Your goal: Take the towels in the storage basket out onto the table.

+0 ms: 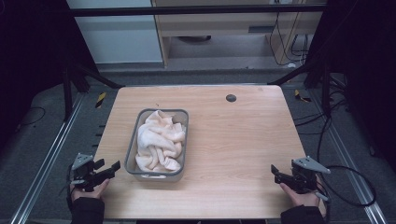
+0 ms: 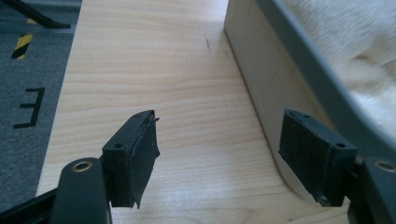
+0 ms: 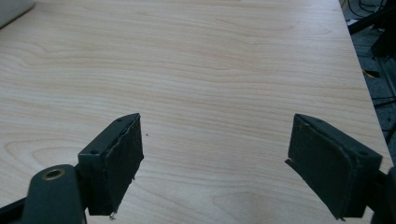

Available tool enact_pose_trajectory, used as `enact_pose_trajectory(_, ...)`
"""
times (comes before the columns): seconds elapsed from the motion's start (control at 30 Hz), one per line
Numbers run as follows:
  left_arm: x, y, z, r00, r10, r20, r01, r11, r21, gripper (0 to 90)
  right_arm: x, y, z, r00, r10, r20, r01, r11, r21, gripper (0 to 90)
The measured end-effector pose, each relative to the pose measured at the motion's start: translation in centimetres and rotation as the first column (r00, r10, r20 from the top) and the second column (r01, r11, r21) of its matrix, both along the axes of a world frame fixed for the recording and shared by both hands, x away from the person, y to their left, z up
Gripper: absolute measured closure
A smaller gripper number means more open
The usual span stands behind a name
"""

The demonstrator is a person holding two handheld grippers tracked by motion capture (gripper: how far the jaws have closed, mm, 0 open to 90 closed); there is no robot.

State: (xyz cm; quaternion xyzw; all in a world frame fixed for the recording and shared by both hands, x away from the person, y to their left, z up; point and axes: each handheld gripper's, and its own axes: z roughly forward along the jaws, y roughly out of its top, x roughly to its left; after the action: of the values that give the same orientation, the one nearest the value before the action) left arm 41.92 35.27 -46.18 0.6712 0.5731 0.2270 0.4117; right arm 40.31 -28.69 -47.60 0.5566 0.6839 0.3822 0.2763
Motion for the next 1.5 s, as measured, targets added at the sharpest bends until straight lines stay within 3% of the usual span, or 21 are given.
enact_pose_trajectory(0.23,-0.4,-0.1,1.3,1.0,-0.004,0.0,0.004,0.9999,-0.015,28.0,-0.2,0.8,0.1,0.9995,0.03,0.003,-0.03,1.0,-0.008,17.3)
enact_pose_trajectory(0.53,-0.8,-0.6,3.4,0.9987,-0.035,0.037,0.037,0.9987,-0.037,26.6,-0.2,0.7,0.1,0.9998,0.02,-0.006,-0.02,1.0,-0.016,16.5)
enact_pose_trajectory(0.97,-0.7,-1.3,5.9,0.996,-0.08,0.04,0.082,0.9948,-0.061,25.5,0.0,0.6,-0.1,0.9995,0.03,-0.009,-0.031,0.999,-0.024,14.5)
enact_pose_trajectory(1.5,0.5,-3.0,9.0,0.9844,-0.17,0.047,0.17,0.9854,-0.007,24.4,0.1,0.8,-0.2,0.9987,0.044,-0.027,-0.044,0.999,-0.018,13.4)
